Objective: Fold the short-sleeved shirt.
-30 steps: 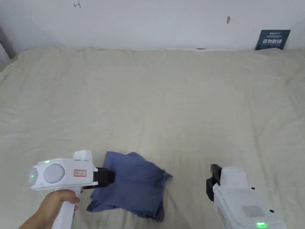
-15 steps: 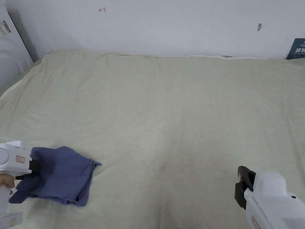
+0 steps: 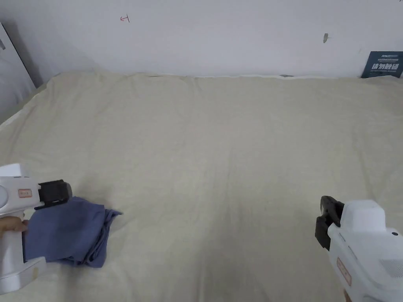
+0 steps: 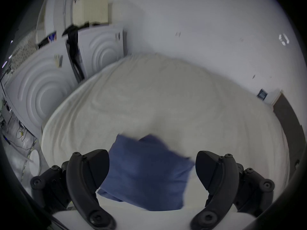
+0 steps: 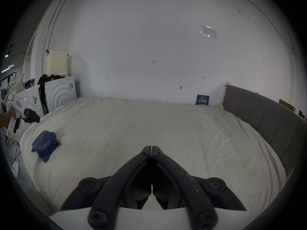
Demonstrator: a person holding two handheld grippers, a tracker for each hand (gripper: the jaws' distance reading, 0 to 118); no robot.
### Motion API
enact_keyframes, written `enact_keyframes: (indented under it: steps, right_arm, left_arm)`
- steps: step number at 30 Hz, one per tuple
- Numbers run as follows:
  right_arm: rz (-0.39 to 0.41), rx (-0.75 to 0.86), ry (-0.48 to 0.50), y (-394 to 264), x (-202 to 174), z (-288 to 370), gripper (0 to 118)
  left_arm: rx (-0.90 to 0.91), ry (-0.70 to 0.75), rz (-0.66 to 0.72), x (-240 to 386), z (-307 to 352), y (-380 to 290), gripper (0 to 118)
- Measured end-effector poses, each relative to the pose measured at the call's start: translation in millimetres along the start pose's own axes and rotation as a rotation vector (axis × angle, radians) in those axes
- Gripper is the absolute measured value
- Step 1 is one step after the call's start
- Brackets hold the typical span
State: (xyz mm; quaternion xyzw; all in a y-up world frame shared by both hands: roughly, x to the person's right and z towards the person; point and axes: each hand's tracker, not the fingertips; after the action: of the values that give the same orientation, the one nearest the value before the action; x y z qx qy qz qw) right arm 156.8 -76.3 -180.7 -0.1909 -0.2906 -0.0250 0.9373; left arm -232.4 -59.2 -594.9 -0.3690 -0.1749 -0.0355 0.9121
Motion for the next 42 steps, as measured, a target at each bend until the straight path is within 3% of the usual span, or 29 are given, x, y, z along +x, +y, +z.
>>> enact_keyframes:
  steps: [12, 20, 25, 27, 30, 31, 42]
  right_arm:
    - [0.019, 0.222, -0.071, 76.9, 54.8, 70.3, 2]
    - [0.041, 0.317, -0.124, 90.8, 86.6, 106.9, 2]
    - [0.045, 0.334, -0.154, 85.4, 102.1, 121.0, 2]
    - [0.041, 0.336, -0.159, 87.8, 98.7, 121.3, 2]
    - [0.035, 0.337, -0.165, 88.9, 98.6, 121.2, 2]
    - [0.035, 0.338, -0.168, 82.4, 112.6, 132.1, 2]
    - [0.028, 0.345, -0.172, 75.2, 121.6, 134.6, 2]
  left_arm:
    - [0.592, -0.104, -0.114, 148.4, 184.5, -0.6, 109]
    - [0.808, -0.183, -0.191, 247.2, 224.1, -48.1, 108]
    - [0.836, -0.23, -0.207, 291.1, 218.3, -79.1, 99]
    - [0.829, -0.244, -0.21, 300.5, 215.2, -89.9, 85]
    - [0.822, -0.266, -0.209, 311.4, 213.3, -104.9, 10]
    - [0.817, -0.263, -0.214, 312.8, 211.0, -108.3, 1]
    - [0.801, -0.265, -0.242, 311.9, 215.8, -117.5, 0]
